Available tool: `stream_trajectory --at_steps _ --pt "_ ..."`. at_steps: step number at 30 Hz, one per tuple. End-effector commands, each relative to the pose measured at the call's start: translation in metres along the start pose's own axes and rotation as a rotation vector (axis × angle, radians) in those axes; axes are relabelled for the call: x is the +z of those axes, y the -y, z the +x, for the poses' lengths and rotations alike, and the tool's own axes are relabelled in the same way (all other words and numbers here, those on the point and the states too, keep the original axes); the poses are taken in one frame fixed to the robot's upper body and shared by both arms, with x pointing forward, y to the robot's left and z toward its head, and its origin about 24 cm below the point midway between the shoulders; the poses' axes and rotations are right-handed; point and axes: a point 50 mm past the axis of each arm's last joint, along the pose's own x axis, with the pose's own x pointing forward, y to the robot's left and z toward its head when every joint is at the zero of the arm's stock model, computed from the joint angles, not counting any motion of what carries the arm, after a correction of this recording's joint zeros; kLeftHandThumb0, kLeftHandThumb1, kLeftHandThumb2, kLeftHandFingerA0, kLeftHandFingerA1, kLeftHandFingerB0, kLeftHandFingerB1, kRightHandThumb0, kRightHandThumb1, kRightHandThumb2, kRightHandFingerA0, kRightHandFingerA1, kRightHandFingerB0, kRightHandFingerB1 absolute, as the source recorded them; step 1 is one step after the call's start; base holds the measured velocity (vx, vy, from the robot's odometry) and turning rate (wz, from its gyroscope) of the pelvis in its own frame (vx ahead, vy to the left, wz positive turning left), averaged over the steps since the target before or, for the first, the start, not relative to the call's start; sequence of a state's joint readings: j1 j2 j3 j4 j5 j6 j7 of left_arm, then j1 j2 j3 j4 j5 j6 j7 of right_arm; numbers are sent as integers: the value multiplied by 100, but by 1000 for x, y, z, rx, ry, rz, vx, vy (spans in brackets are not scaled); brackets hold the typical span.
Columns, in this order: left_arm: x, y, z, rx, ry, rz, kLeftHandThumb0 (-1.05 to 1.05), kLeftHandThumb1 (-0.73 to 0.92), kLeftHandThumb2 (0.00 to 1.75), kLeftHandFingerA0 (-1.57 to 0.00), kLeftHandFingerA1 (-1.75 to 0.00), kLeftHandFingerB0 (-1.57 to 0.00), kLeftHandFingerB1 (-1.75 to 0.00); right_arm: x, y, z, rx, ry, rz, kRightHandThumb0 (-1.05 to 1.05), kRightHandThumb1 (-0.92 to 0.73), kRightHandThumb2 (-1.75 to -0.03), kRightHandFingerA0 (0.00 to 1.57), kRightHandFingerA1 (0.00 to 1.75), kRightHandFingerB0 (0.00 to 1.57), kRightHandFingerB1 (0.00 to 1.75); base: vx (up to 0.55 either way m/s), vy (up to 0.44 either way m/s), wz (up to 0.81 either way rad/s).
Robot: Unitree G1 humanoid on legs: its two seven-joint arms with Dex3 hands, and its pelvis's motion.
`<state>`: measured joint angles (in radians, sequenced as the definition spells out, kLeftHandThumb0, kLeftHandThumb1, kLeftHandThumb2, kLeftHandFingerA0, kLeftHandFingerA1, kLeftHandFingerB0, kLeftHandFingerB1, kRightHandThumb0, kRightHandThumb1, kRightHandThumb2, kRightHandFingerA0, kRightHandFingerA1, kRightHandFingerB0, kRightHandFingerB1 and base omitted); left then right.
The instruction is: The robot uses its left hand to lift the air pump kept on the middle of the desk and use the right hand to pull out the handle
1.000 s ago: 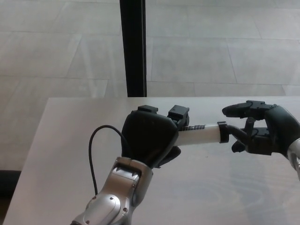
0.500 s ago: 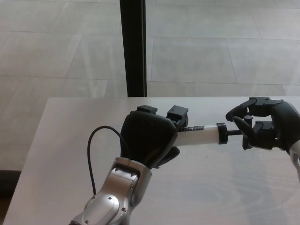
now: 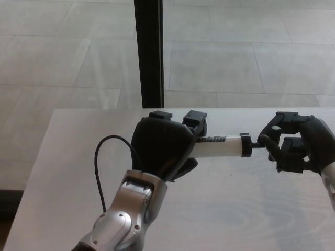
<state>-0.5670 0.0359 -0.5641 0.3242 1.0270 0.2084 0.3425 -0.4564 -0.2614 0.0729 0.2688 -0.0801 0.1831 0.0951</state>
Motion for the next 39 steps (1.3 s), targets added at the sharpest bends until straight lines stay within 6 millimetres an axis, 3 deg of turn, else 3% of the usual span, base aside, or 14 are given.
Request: stream_trajectory --at_steps 1,6,7,10,11,22,23,24,27,28,32,35,38,39 --pt "-4 -12 8 -4 -53 -62 -23 63 93 -80 -175 -69 -146 -8 0 -2 -17 -9 -25 -15 -55 -100 86 172 79 154 0 0 0" --pt "-12 -18 8 26 -65 -48 -19 53 107 -85 -175 -65 -154 -10 3 -2 -35 -13 -16 -11 -51 -114 87 174 80 156 0 0 0" --pt "-17 -21 8 26 -77 -46 -18 58 93 -108 -172 -74 -124 -10 4 -3 -44 -14 -10 -10 -49 -121 88 173 82 154 0 0 0" --pt "-25 -25 7 25 -94 -44 -18 58 93 -108 -172 -74 -124 -10 7 -3 -58 -15 -1 -10 -49 -121 88 173 82 154 0 0 0" --pt "-33 -28 4 39 -88 -21 -19 59 93 -81 -175 -73 -137 -10 10 -3 -72 -26 -9 -16 -54 -107 88 175 80 154 0 0 0" --pt "-53 -19 -20 -29 -112 78 -22 57 69 -81 -175 -69 -146 -2 25 -2 -126 -19 11 -13 -54 -105 87 173 81 151 0 0 0" --pt "-54 -18 -22 -46 -113 77 -30 65 64 -82 -170 -71 -136 -2 27 -2 -134 -17 16 -12 -52 -109 88 172 83 150 0 0 0" --pt "-54 -17 -23 -57 -122 70 -30 67 63 -84 -168 -81 -100 -1 28 -2 -137 -16 15 -11 -52 -111 87 172 83 150 0 0 0" --pt "-58 -14 -28 -76 -129 51 -26 65 61 -85 -169 -86 -87 -1 36 -2 -149 -10 6 -9 -49 -118 90 174 83 151 0 0 0" --pt "-58 -14 -29 -87 -132 51 -24 66 65 -89 -165 -74 -58 -1 38 -3 -153 -17 7 -11 -49 -115 87 173 82 150 0 0 0" --pt "-60 -11 -35 -88 -125 47 -25 69 74 -87 -164 -81 -71 -3 45 -4 -170 -27 0 -11 -49 -111 87 173 82 150 0 0 0" --pt "-61 -9 -37 -95 -131 47 -27 70 78 -83 -168 -76 -124 -4 47 -4 -170 -31 4 -11 -51 -109 85 172 81 149 0 0 0" --pt "-61 -7 -39 -89 -128 54 -25 69 76 -94 -169 -67 -139 -5 47 -5 -172 -32 4 -10 -53 -106 84 170 81 147 0 0 0" --pt "-61 -7 -39 -86 -131 50 -27 69 74 -81 -170 -71 -139 -5 47 -5 -169 -31 6 -11 -54 -104 83 172 79 148 0 0 0"
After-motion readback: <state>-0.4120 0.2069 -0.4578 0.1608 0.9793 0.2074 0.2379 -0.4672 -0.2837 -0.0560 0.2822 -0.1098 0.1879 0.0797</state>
